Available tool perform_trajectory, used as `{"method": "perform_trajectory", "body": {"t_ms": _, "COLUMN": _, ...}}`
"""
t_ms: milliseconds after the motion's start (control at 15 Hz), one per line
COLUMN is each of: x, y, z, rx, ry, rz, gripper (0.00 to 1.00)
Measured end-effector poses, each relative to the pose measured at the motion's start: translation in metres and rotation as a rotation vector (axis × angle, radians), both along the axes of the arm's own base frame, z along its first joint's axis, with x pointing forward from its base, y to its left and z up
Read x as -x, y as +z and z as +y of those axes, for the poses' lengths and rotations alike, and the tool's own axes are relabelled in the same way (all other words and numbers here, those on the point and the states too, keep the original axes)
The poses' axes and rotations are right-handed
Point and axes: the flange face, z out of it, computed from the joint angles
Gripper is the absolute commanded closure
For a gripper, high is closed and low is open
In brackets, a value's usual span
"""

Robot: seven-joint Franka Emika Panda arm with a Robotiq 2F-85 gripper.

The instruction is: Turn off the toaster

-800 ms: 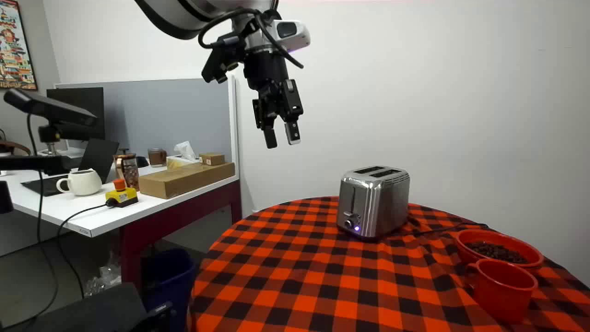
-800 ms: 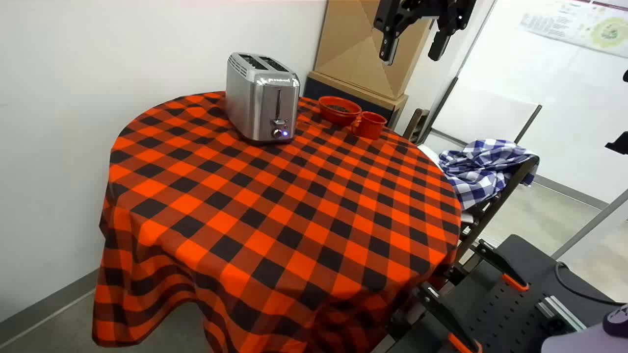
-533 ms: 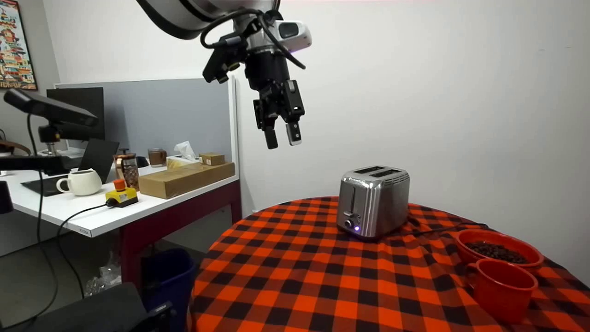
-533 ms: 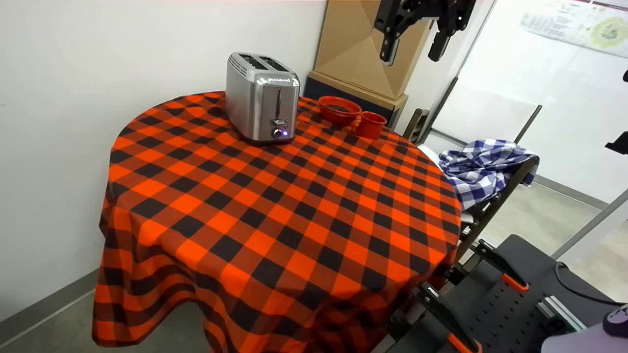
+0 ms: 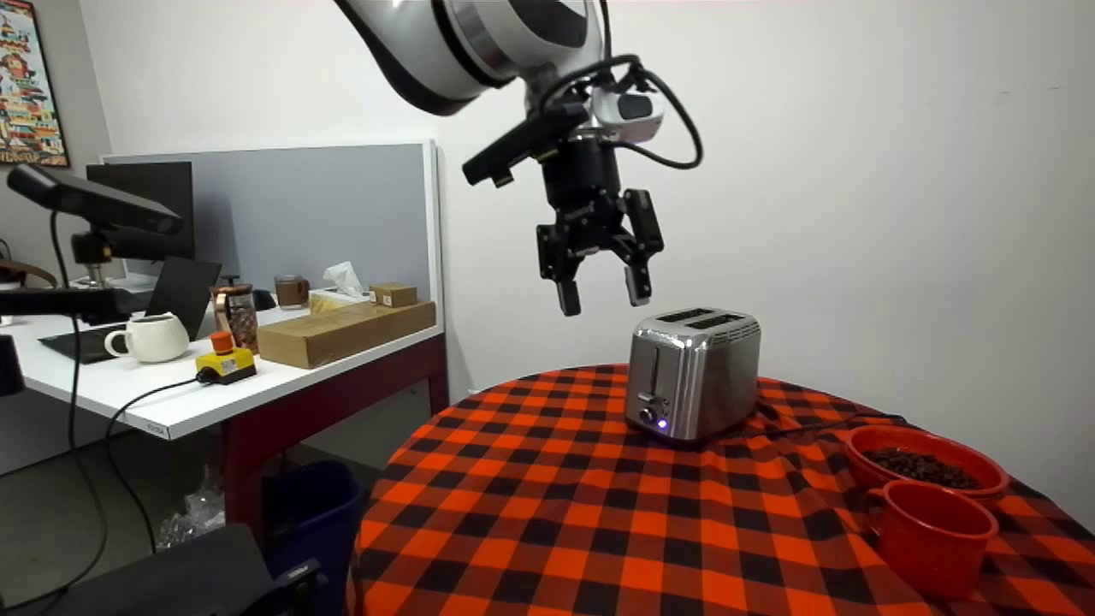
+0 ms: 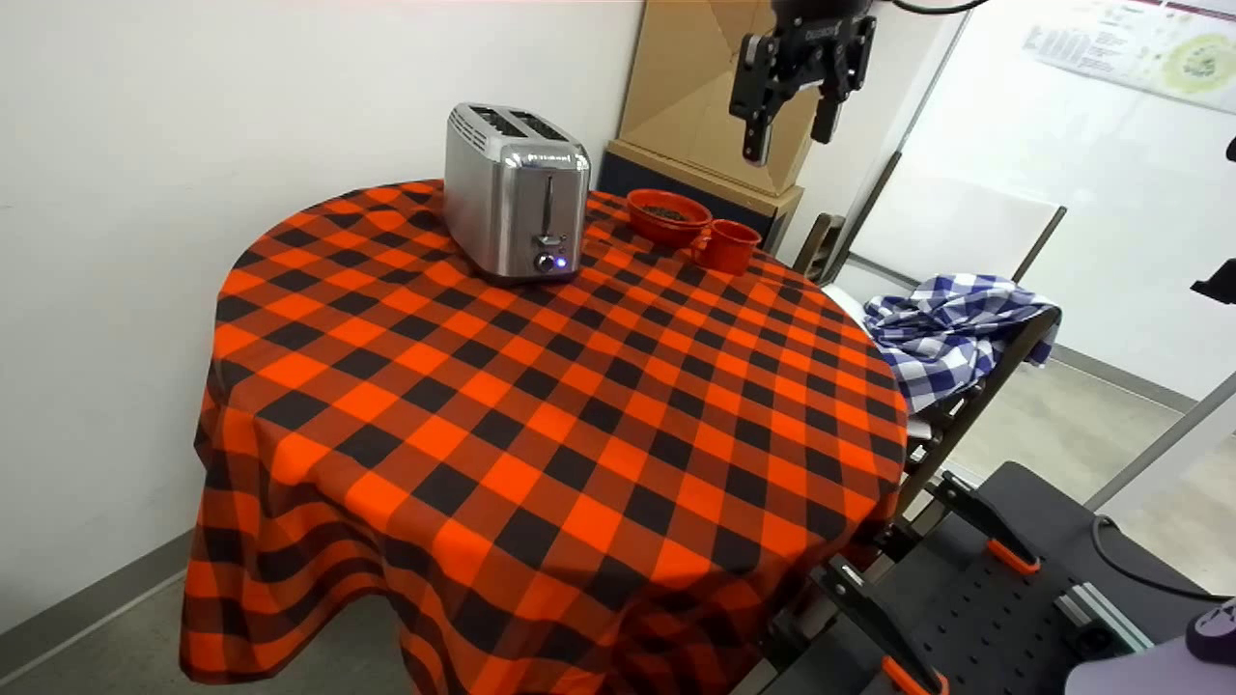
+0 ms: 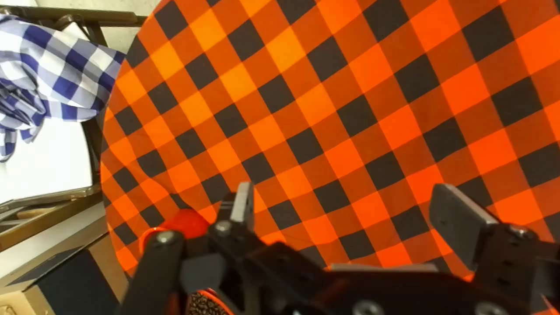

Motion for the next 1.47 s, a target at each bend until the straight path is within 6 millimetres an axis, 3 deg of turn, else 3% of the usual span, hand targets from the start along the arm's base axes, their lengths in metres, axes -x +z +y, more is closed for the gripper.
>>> {"method": "perform_trajectory", "body": {"t_ms": 200, "x": -0.041, "y": -0.033, "z": -0.015, "rx": 0.039, "ry": 0.045, "rz": 0.029, "gripper": 0.0}}
{"method": "perform_trajectory", "body": {"t_ms": 467, "x": -0.088, "y": -0.087, "z": -0.019, "rx": 0.02, "ry": 0.121, "rz": 0.024, "gripper": 0.0}}
{"method": "perform_trajectory", "body": {"t_ms": 733, "x": -0.116, "y": -0.132, "z": -0.019, "rx": -0.033, "ry": 0.214, "rz": 0.001, "gripper": 0.0}}
{"method": "perform_trajectory", "body": {"t_ms": 1000, "x": -0.124, "y": -0.161, "z": -0.021, "rx": -0.084, "ry": 0.274, "rz": -0.041, "gripper": 0.0}}
{"method": "perform_trajectory", "body": {"t_ms": 1467, "x": -0.118, "y": -0.196, "z": -0.025, "rx": -0.125, "ry": 0.374, "rz": -0.095, "gripper": 0.0}}
